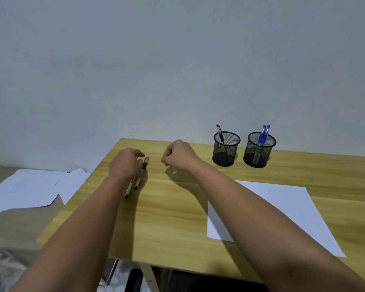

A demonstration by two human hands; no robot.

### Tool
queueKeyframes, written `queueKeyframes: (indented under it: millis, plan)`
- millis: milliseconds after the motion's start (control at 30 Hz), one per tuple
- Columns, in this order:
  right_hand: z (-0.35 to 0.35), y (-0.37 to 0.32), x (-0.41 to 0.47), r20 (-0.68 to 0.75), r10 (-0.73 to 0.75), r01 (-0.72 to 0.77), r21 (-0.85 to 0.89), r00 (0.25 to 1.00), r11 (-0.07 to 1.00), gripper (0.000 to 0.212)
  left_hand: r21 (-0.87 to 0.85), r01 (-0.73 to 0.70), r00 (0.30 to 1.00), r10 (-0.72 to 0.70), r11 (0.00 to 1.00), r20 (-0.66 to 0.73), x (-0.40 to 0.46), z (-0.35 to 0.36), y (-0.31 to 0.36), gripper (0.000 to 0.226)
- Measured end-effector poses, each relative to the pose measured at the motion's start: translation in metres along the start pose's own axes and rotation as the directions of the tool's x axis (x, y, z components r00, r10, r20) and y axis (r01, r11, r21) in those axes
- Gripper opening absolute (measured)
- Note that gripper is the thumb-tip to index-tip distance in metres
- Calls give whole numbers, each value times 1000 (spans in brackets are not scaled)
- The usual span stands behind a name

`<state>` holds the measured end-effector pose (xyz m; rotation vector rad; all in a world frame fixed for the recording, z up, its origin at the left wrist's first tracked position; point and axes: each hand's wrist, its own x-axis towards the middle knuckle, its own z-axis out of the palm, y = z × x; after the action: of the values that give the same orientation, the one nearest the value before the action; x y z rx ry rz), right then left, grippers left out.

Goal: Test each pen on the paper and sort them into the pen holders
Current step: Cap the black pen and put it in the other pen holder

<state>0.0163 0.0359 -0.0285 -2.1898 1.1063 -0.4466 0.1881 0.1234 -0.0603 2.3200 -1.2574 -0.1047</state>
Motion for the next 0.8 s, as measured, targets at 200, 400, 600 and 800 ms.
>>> queueKeyframes:
  millis: [200, 400, 600, 800]
  plan:
    - [59, -15, 14, 79, 40, -38, -28, 996, 999, 20, -34, 6, 1000, -6, 999, -18, 5, 17, -34, 16]
    - [80, -25, 28, 83, 100, -83, -190, 992, 978, 25, -124, -8, 1000, 4, 992, -30, 15, 19, -46, 12]
    - [60, -20, 25, 29, 110, -95, -326, 994, 940, 19, -114, 2, 999, -7, 993, -44, 16, 22, -46, 16]
    - [4, 7, 8, 20, 166, -166, -13, 986, 986, 31, -114, -108, 991, 98, 988, -93, 4, 10, -23, 42]
